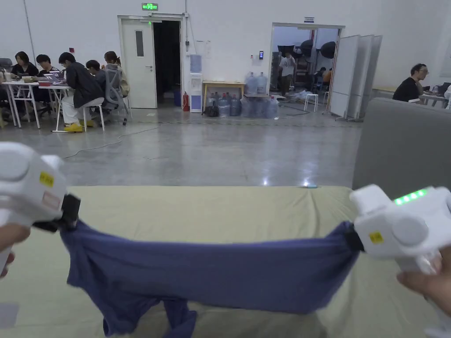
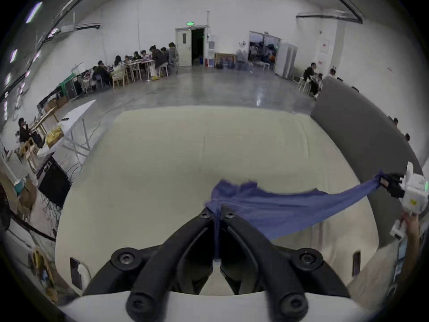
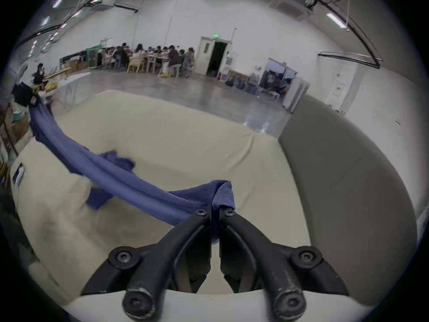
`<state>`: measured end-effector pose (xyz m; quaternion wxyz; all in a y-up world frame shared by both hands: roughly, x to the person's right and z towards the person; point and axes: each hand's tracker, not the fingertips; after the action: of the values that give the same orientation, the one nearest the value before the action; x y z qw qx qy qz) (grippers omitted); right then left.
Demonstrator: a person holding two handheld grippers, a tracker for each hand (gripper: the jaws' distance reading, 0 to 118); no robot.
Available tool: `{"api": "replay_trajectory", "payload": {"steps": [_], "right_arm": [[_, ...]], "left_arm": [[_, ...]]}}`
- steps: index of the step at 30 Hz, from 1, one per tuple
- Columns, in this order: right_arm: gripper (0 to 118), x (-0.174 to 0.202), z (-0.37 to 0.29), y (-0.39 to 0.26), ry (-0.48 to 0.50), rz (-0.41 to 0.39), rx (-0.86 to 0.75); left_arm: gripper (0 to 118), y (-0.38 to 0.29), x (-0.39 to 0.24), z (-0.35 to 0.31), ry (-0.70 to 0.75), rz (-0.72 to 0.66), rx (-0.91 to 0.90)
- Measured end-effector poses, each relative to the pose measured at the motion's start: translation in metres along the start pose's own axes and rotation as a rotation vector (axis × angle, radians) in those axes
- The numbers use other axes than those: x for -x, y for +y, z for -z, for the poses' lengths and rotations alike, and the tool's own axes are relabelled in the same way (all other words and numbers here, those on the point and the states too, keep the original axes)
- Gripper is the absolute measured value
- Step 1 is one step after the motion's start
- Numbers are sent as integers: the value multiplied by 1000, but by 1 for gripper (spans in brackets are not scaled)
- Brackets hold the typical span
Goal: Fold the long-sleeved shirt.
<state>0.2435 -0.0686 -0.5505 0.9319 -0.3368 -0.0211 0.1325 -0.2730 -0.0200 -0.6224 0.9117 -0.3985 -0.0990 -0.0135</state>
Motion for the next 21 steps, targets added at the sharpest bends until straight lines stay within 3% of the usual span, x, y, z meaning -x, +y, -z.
{"api": "replay_trajectory", "payload": {"steps": [4,11,21], "right_arm": [[2,27,-34,-92,51,-20,47],[2,70,-77,-224,90,-77,180],[2,99,-99,-301,177,-68,337]], "left_arm": [[0,-86,5,-25,-85,-25,61],[0,-215,10,-50,-99,-35,183],[0,-315,22,-42,-77,-25,330]]}}
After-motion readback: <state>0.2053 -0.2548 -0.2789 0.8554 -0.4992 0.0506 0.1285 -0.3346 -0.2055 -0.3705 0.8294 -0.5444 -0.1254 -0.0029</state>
